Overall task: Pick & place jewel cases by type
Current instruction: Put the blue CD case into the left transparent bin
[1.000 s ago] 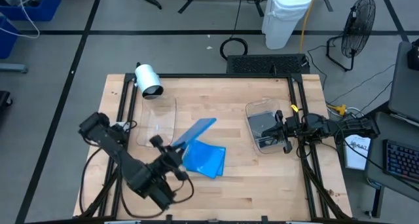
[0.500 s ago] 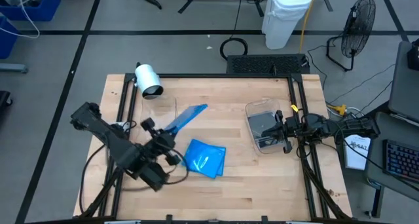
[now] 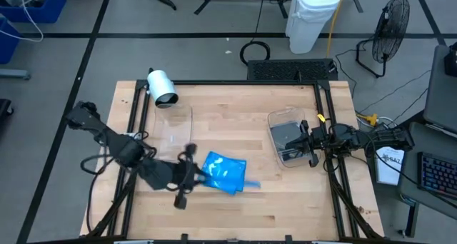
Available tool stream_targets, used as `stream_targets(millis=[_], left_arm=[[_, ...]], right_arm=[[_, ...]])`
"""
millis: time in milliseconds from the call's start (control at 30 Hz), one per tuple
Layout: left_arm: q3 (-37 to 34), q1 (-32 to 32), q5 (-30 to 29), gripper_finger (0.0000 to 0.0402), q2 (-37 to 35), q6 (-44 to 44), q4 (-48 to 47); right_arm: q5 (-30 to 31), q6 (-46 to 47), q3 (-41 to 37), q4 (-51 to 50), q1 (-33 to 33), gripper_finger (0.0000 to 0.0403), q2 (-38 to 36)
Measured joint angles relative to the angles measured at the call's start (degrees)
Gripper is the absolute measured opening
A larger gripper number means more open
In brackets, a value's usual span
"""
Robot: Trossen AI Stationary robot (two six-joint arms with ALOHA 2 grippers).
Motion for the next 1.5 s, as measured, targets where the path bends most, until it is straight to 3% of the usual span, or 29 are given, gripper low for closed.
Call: stream_targets(millis=[100, 200, 367, 567, 967, 1100, 1167, 1300, 1500], left_arm=[[-3.9, 3.1, 10.1, 0.0042, -0.1, 5.7, 9.3], [-7.9, 6.1, 15.3, 0.0042, -0.6, 7.7, 14.0], [-15.7, 8.3, 18.2, 0.0042, -5.6, 9.0, 19.6], [-32.1, 9.0, 17.3, 0.0042, -18.3, 9.4, 33.8], [-55.6, 9.0, -1.8, 0.0042, -48.2, 3.3, 38.4], [-60.2, 8.9, -10.2, 0.0042, -57.0, 1.4, 37.1], [-60.4, 8.2, -17.1, 0.0042, -60.5, -0.3, 33.7], [-57.9, 5.8, -30.4, 0.0042, -63.5, -6.4, 23.0], [-53.9, 1.7, -41.2, 0.0042, -58.7, -13.9, 12.4]], right_arm=[[0.0, 0.0, 0.0, 0.0, 0.0, 0.0000, 0.0], [0.0, 0.0, 0.0, 0.0, 0.0, 0.0000, 0.0], [0.0, 0.0, 0.0, 0.0, 0.0, 0.0000, 0.0], [0.0, 0.0, 0.0, 0.0, 0.0, 0.0000, 0.2], [0.0, 0.0, 0.0, 0.0, 0.0, 0.0000, 0.5], [0.0, 0.0, 0.0, 0.0, 0.0, 0.0000, 0.5], [0.0, 0.0, 0.0, 0.0, 0.0, 0.0000, 0.5], [0.0, 0.0, 0.0, 0.0, 0.0, 0.0000, 0.5], [0.0, 0.0, 0.0, 0.0, 0.0, 0.0000, 0.5]])
